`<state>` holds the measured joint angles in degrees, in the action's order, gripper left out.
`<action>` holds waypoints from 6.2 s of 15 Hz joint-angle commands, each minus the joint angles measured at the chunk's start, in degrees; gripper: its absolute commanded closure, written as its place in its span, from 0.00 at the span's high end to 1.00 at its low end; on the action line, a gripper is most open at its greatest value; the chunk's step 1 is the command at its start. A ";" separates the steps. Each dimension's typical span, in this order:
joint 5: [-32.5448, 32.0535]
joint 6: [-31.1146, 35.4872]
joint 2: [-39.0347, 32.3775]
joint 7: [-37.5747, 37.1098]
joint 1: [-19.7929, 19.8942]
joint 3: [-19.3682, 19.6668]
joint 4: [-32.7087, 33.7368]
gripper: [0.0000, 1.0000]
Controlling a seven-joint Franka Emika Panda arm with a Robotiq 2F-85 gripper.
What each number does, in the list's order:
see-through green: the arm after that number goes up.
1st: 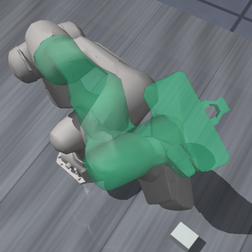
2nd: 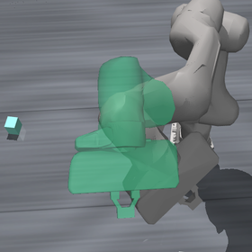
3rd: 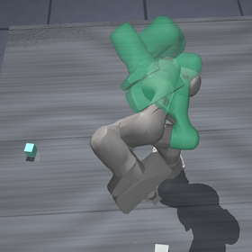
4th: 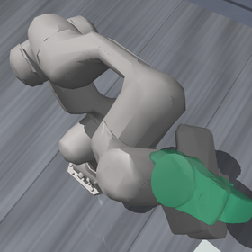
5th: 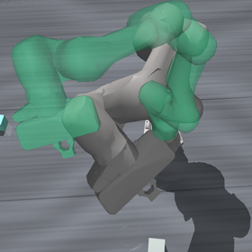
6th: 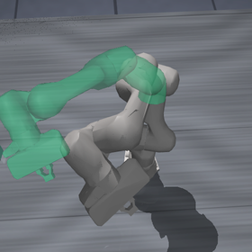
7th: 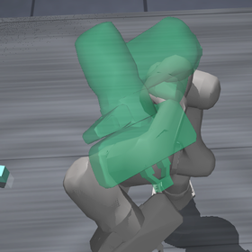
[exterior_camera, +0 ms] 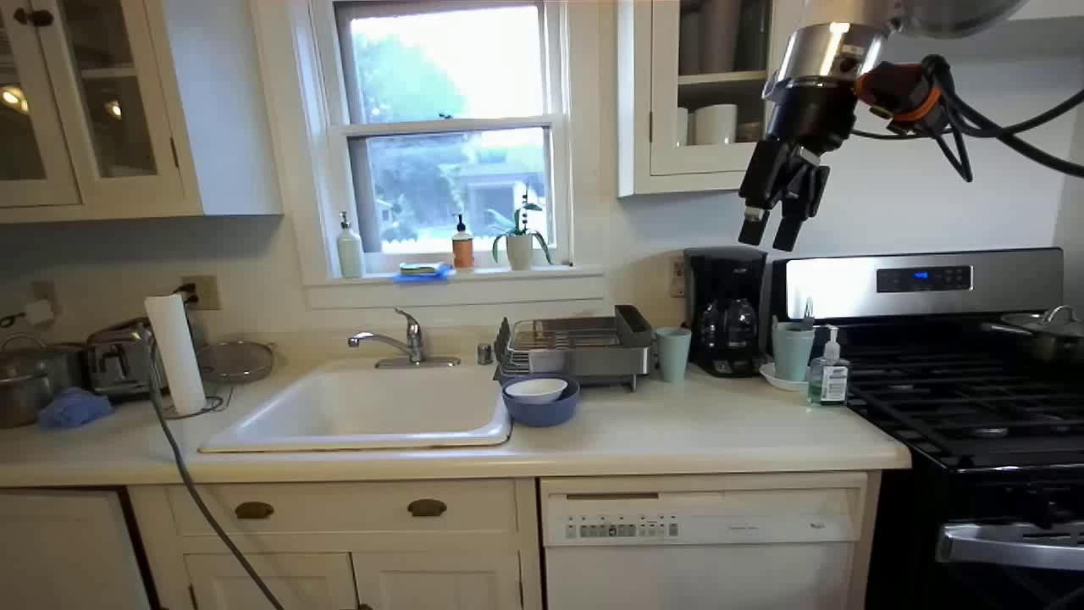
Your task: Press the button on the dishwasher
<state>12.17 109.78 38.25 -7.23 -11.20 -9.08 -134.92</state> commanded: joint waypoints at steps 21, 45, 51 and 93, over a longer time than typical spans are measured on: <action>1.71 29.35 -24.67 -17.29 5.06 -2.41 -9.98 0.95; 1.75 66.56 -54.85 -30.03 -3.12 -0.57 -15.34 0.01; 4.37 67.23 -59.80 -25.99 1.11 -5.14 -10.95 0.00; 7.24 90.27 -89.25 -18.17 3.06 0.99 9.69 0.00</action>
<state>16.71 198.71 -49.02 -26.34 -6.60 -9.04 -127.50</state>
